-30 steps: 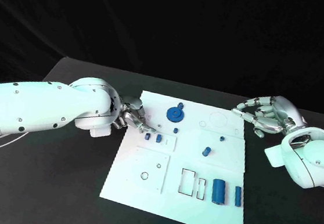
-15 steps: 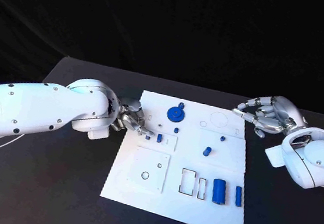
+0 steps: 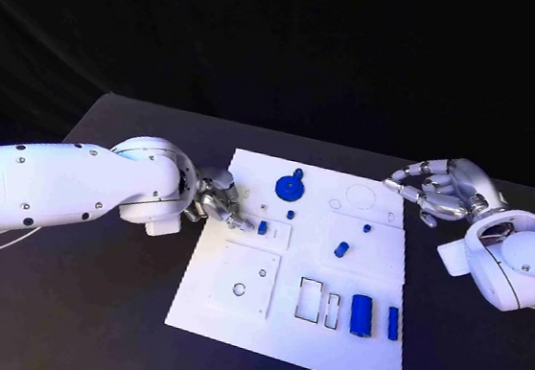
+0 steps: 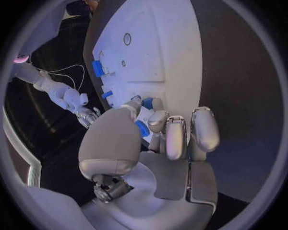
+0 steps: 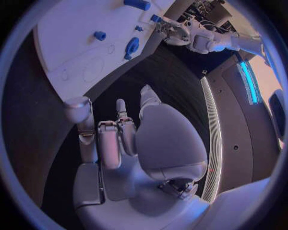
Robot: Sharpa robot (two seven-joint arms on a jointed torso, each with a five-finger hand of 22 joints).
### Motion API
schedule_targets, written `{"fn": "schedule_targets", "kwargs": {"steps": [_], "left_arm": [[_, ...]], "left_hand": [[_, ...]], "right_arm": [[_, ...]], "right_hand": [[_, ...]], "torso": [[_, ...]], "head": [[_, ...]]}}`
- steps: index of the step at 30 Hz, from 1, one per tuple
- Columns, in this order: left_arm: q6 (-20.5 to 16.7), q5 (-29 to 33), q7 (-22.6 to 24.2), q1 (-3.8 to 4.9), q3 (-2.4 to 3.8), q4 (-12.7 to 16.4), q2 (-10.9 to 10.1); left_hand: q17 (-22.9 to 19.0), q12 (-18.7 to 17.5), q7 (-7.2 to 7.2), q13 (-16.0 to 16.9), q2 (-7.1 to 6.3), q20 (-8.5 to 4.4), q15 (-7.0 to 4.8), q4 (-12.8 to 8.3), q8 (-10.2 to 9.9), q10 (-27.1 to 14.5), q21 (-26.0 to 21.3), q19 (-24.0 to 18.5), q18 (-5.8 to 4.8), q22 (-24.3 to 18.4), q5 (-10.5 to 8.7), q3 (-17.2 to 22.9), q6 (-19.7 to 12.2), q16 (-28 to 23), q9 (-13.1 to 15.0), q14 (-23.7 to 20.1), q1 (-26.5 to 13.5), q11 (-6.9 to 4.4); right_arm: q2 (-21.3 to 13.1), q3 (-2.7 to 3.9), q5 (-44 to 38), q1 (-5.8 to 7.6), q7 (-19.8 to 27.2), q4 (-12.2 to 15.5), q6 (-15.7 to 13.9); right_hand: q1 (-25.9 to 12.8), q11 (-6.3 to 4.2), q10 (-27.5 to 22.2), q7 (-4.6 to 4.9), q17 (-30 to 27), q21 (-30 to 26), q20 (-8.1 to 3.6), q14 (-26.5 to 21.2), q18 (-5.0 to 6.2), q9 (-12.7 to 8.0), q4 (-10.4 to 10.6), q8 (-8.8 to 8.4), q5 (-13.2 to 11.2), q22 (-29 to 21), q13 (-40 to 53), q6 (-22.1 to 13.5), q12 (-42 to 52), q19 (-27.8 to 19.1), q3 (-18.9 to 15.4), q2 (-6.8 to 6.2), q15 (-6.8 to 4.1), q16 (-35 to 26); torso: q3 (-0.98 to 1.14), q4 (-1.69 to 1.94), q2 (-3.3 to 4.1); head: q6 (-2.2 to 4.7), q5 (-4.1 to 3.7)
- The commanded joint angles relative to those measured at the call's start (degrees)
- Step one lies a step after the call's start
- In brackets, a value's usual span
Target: Assemble the parts on the task board
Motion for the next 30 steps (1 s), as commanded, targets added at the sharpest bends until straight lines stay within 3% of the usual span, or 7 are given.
{"fn": "schedule_targets", "kwargs": {"steps": [1,9,14,20,23,25,30], "left_arm": [[-0.6,0.3,0.8,-0.13,-0.03,0.1,0.2],[-0.5,0.3,0.8,-0.15,-0.03,0.0,0.4],[-0.7,0.3,0.7,-0.15,-0.03,-0.1,0.5],[-0.8,0.3,0.7,-0.15,-0.02,-0.2,0.6],[-0.8,0.7,0.9,-0.15,-0.02,-0.2,0.6],[-0.7,1.1,1.0,-0.15,-0.02,-0.3,0.7],[-0.7,2.0,1.3,-0.15,-0.02,-0.4,0.7]], "left_hand": [[3.1,0.1,-0.16,0.0,-0.08,0.11,0.06,0.0,-0.3,-0.1,0.0,-0.1,-0.43,0.0,0.21,-0.2,0.0,0.3,0.1,3.0,0.6,0.15],[3.1,0.1,-0.16,0.0,0.24,0.11,0.07,0.0,-0.3,0.0,0.0,0.0,-0.43,0.0,0.21,-0.1,0.0,0.3,0.0,3.0,0.7,0.15],[3.1,0.0,-0.28,-0.2,2.46,0.08,0.0,-0.3,-0.6,-0.2,-0.1,-0.1,-0.39,-0.1,0.21,1.2,-0.2,0.3,-0.1,3.0,3.4,0.03],[3.1,0.3,-0.18,0.7,4.49,0.01,-0.03,-2.0,-2.0,-0.1,-0.3,-0.3,-0.34,-0.3,0.23,7.1,-1.4,0.3,-0.8,3.0,10.3,0.08],[3.1,1.1,0.18,2.2,3.65,0.16,0.2,-2.7,-2.6,0.2,-0.4,-0.4,-0.33,-0.4,0.24,11.9,-1.8,0.3,-1.2,3.0,12.3,0.37],[3.0,1.2,0.43,2.7,2.17,0.33,0.42,-3.1,-2.6,0.1,-0.6,-0.5,-0.28,-0.6,0.22,16.4,-1.9,0.3,-1.2,3.0,12.2,0.58],[3.0,1.4,0.65,3.1,0.73,0.51,0.59,-3.6,-2.3,0.1,-0.7,-0.6,-0.24,-0.7,0.21,20.8,-2.1,0.3,-0.9,3.0,10.9,0.79]], "right_arm": [[0.0,0.01,-0.2,-0.06,0.4,0.0,0.2],[0.0,0.01,-0.2,-0.07,0.3,0.0,0.3],[0.0,0.01,-0.2,-0.08,0.3,0.0,0.3],[0.0,0.01,-0.2,-0.09,0.3,-0.1,0.4],[0.0,0.01,-0.2,-0.1,0.3,-0.1,0.4],[0.1,0.01,-0.2,-0.12,0.3,-0.1,0.4],[0.1,0.0,-0.2,-0.21,0.2,-0.2,0.5]], "right_hand": [[-0.1,-0.02,-0.3,-0.1,4.9,-0.2,-0.17,3.8,0.93,0.1,-0.1,0.38,-0.1,0.1,5.2,-0.4,-0.1,0.0,-0.3,0.38,-0.23,-0.2],[-0.1,-0.02,-0.3,-0.1,4.9,-0.2,-0.17,3.8,0.93,0.1,-0.1,0.38,-0.1,0.1,5.2,-0.4,-0.1,0.0,-0.3,0.38,-0.23,-0.2],[-0.1,-0.02,-0.3,-0.1,4.9,-0.2,-0.17,3.8,0.93,0.1,-0.1,0.38,-0.1,0.1,5.2,-0.4,-0.1,0.0,-0.3,0.38,-0.23,-0.2],[-0.1,-0.03,-0.3,-0.11,4.9,-0.2,-0.18,3.8,0.91,0.1,-0.1,0.43,0.0,0.1,5.2,-0.5,-0.1,0.1,-0.4,0.47,-0.24,-0.2],[-0.1,-0.03,-0.3,-0.11,4.9,-0.2,-0.18,3.8,0.91,0.1,-0.1,0.43,0.0,0.1,5.2,-0.5,-0.1,0.1,-0.4,0.47,-0.24,-0.2],[-0.1,-0.03,-0.3,-0.11,4.9,-0.2,-0.18,3.8,0.91,0.1,-0.1,0.43,0.0,0.1,5.2,-0.5,-0.1,0.1,-0.4,0.47,-0.24,-0.2],[-0.1,-0.03,-0.3,-0.11,4.9,-0.2,-0.18,3.8,0.91,0.1,-0.1,0.43,0.0,0.1,5.2,-0.5,-0.1,0.1,-0.4,0.47,-0.24,-0.2]], "torso": [[0.01,-0.01,-0.02],[0.0,0.02,-0.01],[0.02,0.02,-0.02],[0.02,-0.01,-0.02],[0.04,-0.01,-0.04],[0.04,-0.01,-0.03],[0.06,-0.01,-0.03]], "head": [[-0.07,0.01],[-0.1,0.01],[-0.1,0.0],[-0.1,0.04],[-0.09,0.01],[-0.13,0.02],[-0.12,0.02]]}}
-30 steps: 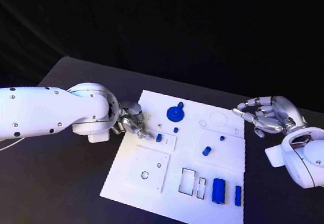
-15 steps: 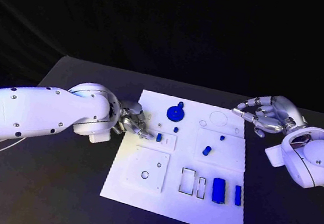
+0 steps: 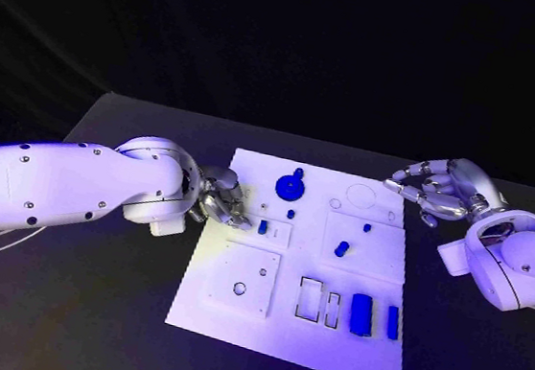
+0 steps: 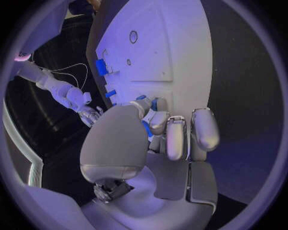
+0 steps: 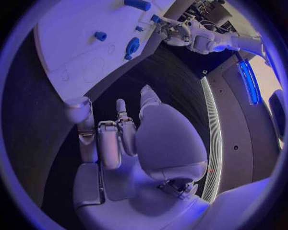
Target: Assemble the parts on the task board
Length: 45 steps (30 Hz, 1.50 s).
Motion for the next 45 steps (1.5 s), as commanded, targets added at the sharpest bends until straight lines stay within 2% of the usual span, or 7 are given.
{"fn": "schedule_targets", "kwargs": {"steps": [1,8,16,20,26,32,45], "left_arm": [[-0.2,1.2,0.3,-0.12,-0.1,-0.4,0.1],[0.2,2.9,0.5,-0.12,-0.1,-0.6,0.1],[1.7,5.7,0.7,-0.12,-0.1,-0.9,0.1],[2.5,6.2,0.7,-0.12,-0.11,-1.1,0.2],[3.5,6.6,0.8,-0.11,-0.11,-1.2,0.3],[3.9,6.7,0.7,-0.11,-0.11,-1.2,0.3],[4.4,6.7,0.9,-0.11,-0.11,-1.3,0.4]], "left_hand": [[3.1,0.3,0.15,0.1,-0.88,0.13,0.4,-6.2,0.2,0.1,-0.2,-0.2,-0.24,-0.1,0.18,7.3,-0.3,0.3,0.2,2.8,-0.5,0.37],[3.0,0.0,0.2,-0.3,-1.03,0.19,0.46,-7.0,0.6,0.0,-0.2,-0.2,-0.24,0.0,0.19,9.5,-0.3,0.3,0.5,2.8,-1.1,0.41],[3.0,-0.4,0.24,-1.0,-2.44,0.25,0.49,-9.9,2.1,0.0,-0.2,-0.2,-0.25,0.1,0.17,15.0,-0.9,0.3,1.6,2.8,-3.5,0.42],[3.0,-0.5,0.23,-1.1,-2.65,0.26,0.5,-10.4,2.4,0.0,-0.2,-0.2,-0.24,0.1,0.17,15.8,-0.9,0.3,1.7,2.8,-3.9,0.41],[3.0,-0.6,0.28,-1.2,-3.21,0.29,0.52,-12.3,3.0,0.0,-0.2,-0.2,-0.25,0.1,0.17,18.5,-1.0,0.3,2.0,2.8,-5.1,0.42],[3.0,-0.7,0.27,-1.3,-3.78,0.29,0.52,-13.8,3.5,0.1,-0.1,-0.2,-0.25,0.2,0.18,20.6,-0.9,0.3,2.1,2.8,-6.3,0.4],[3.0,-0.8,0.25,-1.6,-4.04,0.29,0.5,-15.3,4.0,0.2,0.1,0.0,-0.32,0.6,0.2,22.5,-0.7,0.3,2.2,2.8,-7.5,0.36]], "right_arm": [[0.0,0.0,-0.2,-0.11,0.2,0.0,0.5],[0.0,0.0,-0.2,-0.16,0.2,0.0,0.6],[-0.1,0.0,-0.2,-0.18,0.1,0.0,0.6],[-0.1,0.0,-0.2,-0.18,0.1,0.0,0.6],[-0.1,0.0,-0.2,-0.19,0.1,0.0,0.7],[-0.1,0.0,-0.2,-0.19,0.1,0.0,0.6],[-0.1,0.0,-0.2,-0.19,0.1,0.1,0.6]], "right_hand": [[-0.1,-0.03,-0.3,-0.11,5.0,-0.2,-0.18,3.8,0.91,0.1,-0.1,0.19,0.0,0.1,5.2,-0.5,-0.1,0.1,-0.4,0.48,-0.24,-0.2],[-0.1,-0.03,-0.3,-0.11,5.0,-0.2,-0.18,3.8,0.91,0.1,-0.1,0.19,0.0,0.1,5.2,-0.5,-0.1,0.1,-0.4,0.48,-0.24,-0.2],[-0.1,-0.03,-0.3,-0.11,5.0,-0.2,-0.18,3.8,0.91,0.1,-0.1,0.19,0.0,0.1,5.2,-0.5,-0.1,0.1,-0.4,0.48,-0.24,-0.2],[-0.1,-0.04,-0.2,-0.12,5.0,-0.2,-0.19,3.8,0.91,0.1,-0.1,0.24,0.0,0.1,5.3,-0.5,0.0,0.1,-0.5,0.51,-0.24,-0.2],[-0.1,-0.04,-0.2,-0.12,5.0,-0.2,-0.19,3.8,0.91,0.1,-0.1,0.24,0.0,0.1,5.3,-0.5,0.0,0.1,-0.5,0.51,-0.24,-0.2],[-0.1,-0.04,-0.2,-0.12,5.0,-0.2,-0.19,3.8,0.91,0.1,-0.1,0.24,0.0,0.1,5.3,-0.5,0.0,0.1,-0.5,0.51,-0.24,-0.2],[-0.1,-0.04,-0.2,-0.12,5.0,-0.2,-0.19,3.8,0.91,0.1,-0.1,0.24,0.0,0.1,5.3,-0.5,0.0,0.1,-0.5,0.51,-0.24,-0.2]], "torso": [[0.02,-0.01,0.0],[0.02,-0.02,0.0],[0.03,-0.04,-0.01],[0.02,0.0,0.02],[0.03,0.01,0.02],[0.03,0.0,0.0],[0.05,0.0,0.03]], "head": [[-0.02,0.0],[0.02,-0.06],[0.03,-0.07],[0.0,-0.13],[-0.03,-0.13],[-0.06,-0.12],[-0.03,-0.14]]}}
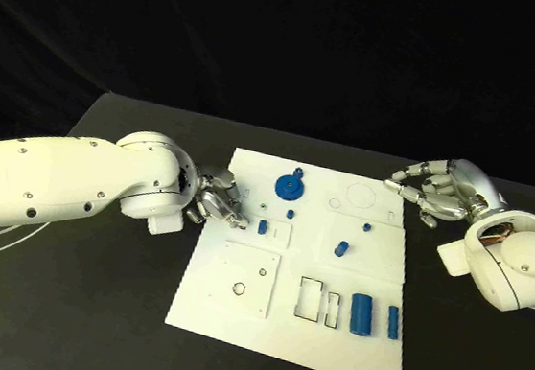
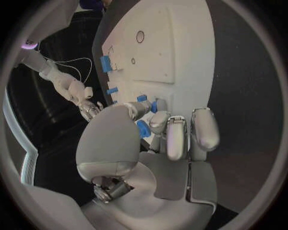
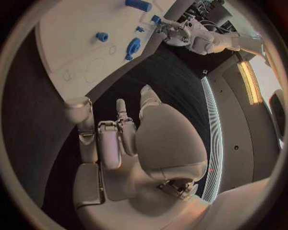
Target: Assemble the parts on the task board
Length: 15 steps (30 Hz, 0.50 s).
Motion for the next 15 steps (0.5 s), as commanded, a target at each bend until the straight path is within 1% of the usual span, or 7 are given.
{"fn": "schedule_targets", "kwargs": {"steps": [1,5,15], "left_arm": [[2.4,1.2,0.6,-0.32,-0.26,0.3,0.3],[2.2,1.3,0.8,-0.32,-0.26,0.3,0.3],[1.8,4.1,2.1,-0.32,-0.24,0.8,-0.5]], "left_hand": [[3.0,-0.3,-0.17,0.0,-0.07,0.3,0.3,-10.6,0.3,0.2,0.1,0.0,-0.34,0.2,0.2,11.1,0.1,0.3,0.1,3.0,-0.9,0.35],[3.0,-0.4,-0.15,-0.2,-0.26,0.3,0.3,-11.4,0.5,0.3,0.2,0.0,-0.34,0.3,0.2,12.1,0.2,0.3,0.0,3.0,-1.6,0.35],[3.0,-0.7,-0.15,-0.6,-0.23,0.3,0.29,-11.8,0.6,0.2,0.1,-0.1,-0.31,0.1,0.2,12.8,0.2,0.3,0.0,3.0,-2.1,0.35]], "right_arm": [[0.0,0.0,-0.2,-0.03,0.2,0.1,0.5],[0.0,0.0,-0.2,-0.03,0.2,0.1,0.5],[0.0,0.0,-0.2,-0.04,0.3,0.0,0.5]], "right_hand": [[-0.1,-0.04,-0.2,-0.12,5.0,-0.2,-0.19,3.8,0.91,0.1,0.0,0.25,0.0,0.1,5.3,-0.5,0.0,0.1,-0.3,0.51,-0.25,-0.2],[-0.1,-0.04,-0.2,-0.12,5.0,-0.2,-0.19,3.8,0.91,0.1,0.0,0.25,0.0,0.1,5.3,-0.5,0.0,0.1,-0.3,0.51,-0.25,-0.2],[-0.1,-0.04,-0.2,-0.12,5.0,-0.2,-0.19,3.8,0.91,0.1,0.0,0.25,0.0,0.1,5.3,-0.5,0.0,0.1,-0.3,0.51,-0.25,-0.2]], "torso": [[0.02,0.0,0.04],[0.0,0.01,0.01],[-0.06,0.01,0.04]], "head": [[0.0,0.01],[0.07,0.01],[0.13,-0.07]]}}
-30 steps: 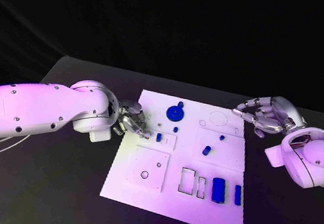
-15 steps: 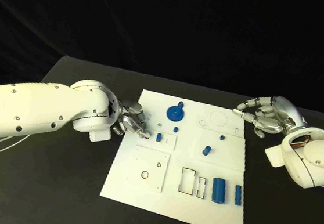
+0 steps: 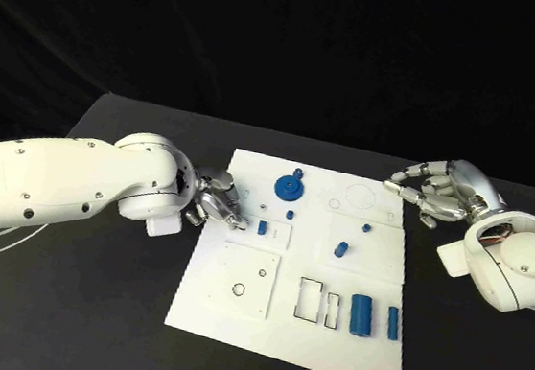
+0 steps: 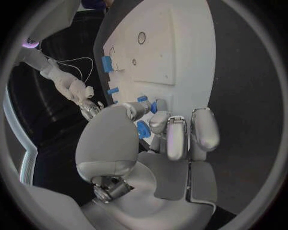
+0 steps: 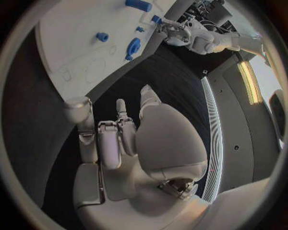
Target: Assemble the parts on the task board
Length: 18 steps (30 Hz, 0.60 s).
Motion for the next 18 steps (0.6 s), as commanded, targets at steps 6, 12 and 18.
{"fn": "schedule_targets", "kwargs": {"steps": [6,12,18], "left_arm": [[1.8,4.5,2.7,-0.24,-0.12,1.3,-1.0],[1.9,5.3,3.5,-0.23,-0.04,1.8,-1.6],[2.3,5.3,4.0,-0.22,0.04,1.7,-1.7]], "left_hand": [[3.0,-0.2,-0.25,0.0,0.26,0.3,0.29,-10.9,0.3,0.0,0.1,0.0,-0.32,0.0,0.18,11.5,0.3,0.3,-0.1,3.0,-0.8,0.16],[3.0,-0.2,-0.24,0.0,0.32,0.3,0.29,-11.0,0.3,0.0,0.1,-0.1,-0.3,-0.1,0.17,11.6,0.3,0.3,-0.1,3.0,-0.9,0.17],[3.0,-0.3,-0.24,-0.2,0.41,0.3,0.28,-11.1,0.3,-0.1,0.0,-0.1,-0.28,-0.2,0.17,11.7,0.3,0.3,-0.1,3.0,-0.9,0.17]], "right_arm": [[0.0,0.01,-0.2,-0.05,0.3,0.0,0.5],[0.0,0.01,-0.2,-0.08,0.3,0.0,0.5],[0.0,0.01,-0.2,-0.14,0.3,0.0,0.5]], "right_hand": [[-0.1,-0.04,-0.2,-0.12,5.0,-0.2,-0.19,3.8,0.91,0.1,0.0,0.25,0.0,0.1,5.3,-0.5,0.0,0.1,-0.3,0.51,-0.24,-0.2],[-0.1,-0.04,-0.2,-0.12,5.0,-0.2,-0.19,3.8,0.91,0.1,0.0,0.25,0.0,0.1,5.3,-0.5,0.0,0.1,-0.3,0.51,-0.24,-0.2],[0.0,-0.04,-0.3,-0.13,4.9,-0.4,-0.2,3.8,0.93,0.1,0.0,0.33,0.0,0.0,5.2,-0.5,0.0,0.1,-0.5,0.51,-0.25,-0.2]], "torso": [[-0.05,0.04,0.0],[-0.06,0.03,-0.01],[-0.03,0.01,0.0]], "head": [[-0.07,-0.1],[-0.08,-0.1],[-0.13,-0.03]]}}
